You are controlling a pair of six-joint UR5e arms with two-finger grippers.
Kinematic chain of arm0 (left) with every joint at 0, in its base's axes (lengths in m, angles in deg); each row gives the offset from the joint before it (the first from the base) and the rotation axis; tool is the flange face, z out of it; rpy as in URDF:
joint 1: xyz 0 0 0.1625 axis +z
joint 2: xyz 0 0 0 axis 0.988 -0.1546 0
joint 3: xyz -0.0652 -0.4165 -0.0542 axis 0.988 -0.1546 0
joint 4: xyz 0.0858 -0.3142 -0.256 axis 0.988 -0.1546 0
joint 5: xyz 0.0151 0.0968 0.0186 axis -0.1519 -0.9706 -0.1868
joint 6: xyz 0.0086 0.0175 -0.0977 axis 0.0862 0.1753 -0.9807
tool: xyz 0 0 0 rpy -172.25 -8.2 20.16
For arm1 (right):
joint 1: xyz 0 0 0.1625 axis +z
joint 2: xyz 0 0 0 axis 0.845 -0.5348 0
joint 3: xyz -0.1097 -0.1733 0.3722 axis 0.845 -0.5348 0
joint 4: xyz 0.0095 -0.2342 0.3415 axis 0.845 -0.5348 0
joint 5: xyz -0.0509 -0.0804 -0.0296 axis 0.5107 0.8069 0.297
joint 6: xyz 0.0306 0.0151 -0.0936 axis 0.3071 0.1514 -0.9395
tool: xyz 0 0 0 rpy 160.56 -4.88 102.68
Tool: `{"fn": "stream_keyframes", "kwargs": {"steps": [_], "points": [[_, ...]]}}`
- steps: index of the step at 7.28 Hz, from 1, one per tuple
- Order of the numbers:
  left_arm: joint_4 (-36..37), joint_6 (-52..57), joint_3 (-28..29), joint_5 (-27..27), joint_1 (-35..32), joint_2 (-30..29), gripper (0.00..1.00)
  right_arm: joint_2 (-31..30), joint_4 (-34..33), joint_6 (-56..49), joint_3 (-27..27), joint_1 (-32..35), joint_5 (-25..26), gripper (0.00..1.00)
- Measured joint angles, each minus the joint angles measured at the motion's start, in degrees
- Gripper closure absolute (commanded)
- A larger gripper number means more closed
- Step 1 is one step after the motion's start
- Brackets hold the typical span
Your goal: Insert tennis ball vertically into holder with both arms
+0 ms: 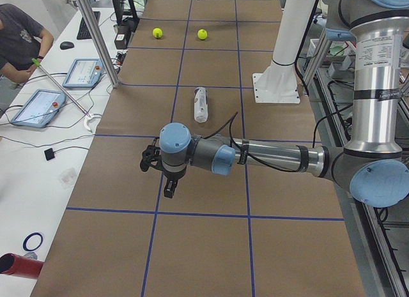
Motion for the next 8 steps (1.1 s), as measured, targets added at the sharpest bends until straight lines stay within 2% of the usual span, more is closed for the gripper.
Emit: {"fn": "stream_keyframes", "kwargs": {"steps": [2,3,4,5,6,8], "points": [[-0.2,-0.1,0.0,2.2,0.9,-0.4,0.33,0.0,0.0,0.0,0.0,0.0,0.0,0.01],[-0.3,-0.2,0.0,2.4,2.0,-1.3,0.21,0.0,0.0,0.0,0.0,0.0,0.0,0.01],[-0.4,0.0,-0.2,2.4,3.7,-2.8,0.21,0.0,-0.1,0.0,0.0,0.0,-0.1,0.01],[-0.9,0.4,-0.3,2.2,6.0,-5.2,0.39,0.0,-0.1,0.0,0.0,0.0,-0.2,0.01],[-1.4,0.3,-0.4,2.1,8.9,-8.2,0.36,0.0,-0.1,0.0,0.0,0.0,-0.7,0.01],[-1.7,-0.6,-1.0,1.9,14.1,-14.4,0.2,0.0,-0.2,0.0,-0.2,0.0,-1.9,0.01]]}}
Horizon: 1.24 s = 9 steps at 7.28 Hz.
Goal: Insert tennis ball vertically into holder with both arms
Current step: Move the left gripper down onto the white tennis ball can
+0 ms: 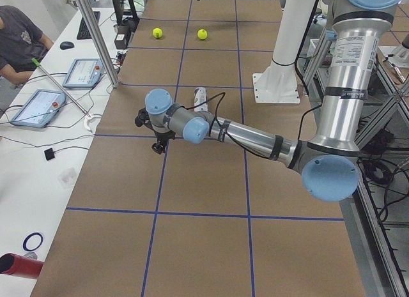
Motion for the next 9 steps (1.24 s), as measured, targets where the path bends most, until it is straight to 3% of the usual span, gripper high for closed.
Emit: {"fn": "stream_keyframes", "kwargs": {"steps": [2,6,9], "points": [[0.0,-2.1,-1.7,-0.8,5.3,-6.8,0.06,-0.1,0.0,0.0,-0.6,0.0,-0.9,0.01],[0.1,3.8,-3.0,-12.2,22.8,-17.4,0.04,-0.2,-0.1,0.0,-0.9,0.0,-1.7,0.01],[0.4,8.9,-1.7,-19.5,31.3,-22.7,0.02,-0.2,-0.1,0.0,-1.0,0.0,-1.8,0.01]]}}
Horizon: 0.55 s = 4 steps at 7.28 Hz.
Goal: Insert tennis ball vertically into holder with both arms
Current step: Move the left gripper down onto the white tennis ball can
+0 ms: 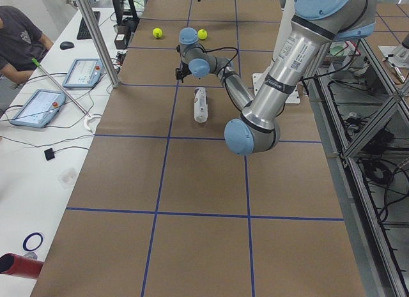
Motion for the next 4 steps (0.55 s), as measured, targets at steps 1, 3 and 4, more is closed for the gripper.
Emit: {"fn": "stream_keyframes", "kwargs": {"steps": [1,3,4], "points": [[0.1,0.6,0.7,-3.9,3.0,-1.3,0.02,0.0,0.1,0.0,-0.1,0.0,0.0,0.01],[2.5,3.0,2.3,-9.2,6.3,-3.4,0.02,-0.1,0.1,0.0,-0.3,0.0,0.0,0.01],[6.1,5.0,3.2,-9.9,6.8,-5.4,0.02,-0.3,0.1,0.0,-0.4,0.0,-0.1,0.01]]}}
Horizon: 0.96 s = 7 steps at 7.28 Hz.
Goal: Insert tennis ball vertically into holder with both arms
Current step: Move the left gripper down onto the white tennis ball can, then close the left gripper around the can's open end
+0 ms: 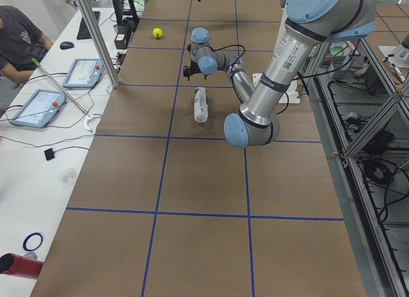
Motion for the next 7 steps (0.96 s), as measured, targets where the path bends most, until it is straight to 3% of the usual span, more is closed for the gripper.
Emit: {"fn": "stream_keyframes", "kwargs": {"steps": [4,7], "points": [[7.5,6.7,1.9,-7.4,3.4,-3.1,0.02,-0.3,0.1,0.0,0.0,-0.1,0.0,0.01],[9.1,8.7,2.6,-8.5,4.5,-3.2,0.02,-0.4,0.2,0.1,0.0,-0.1,-0.1,0.01]]}}
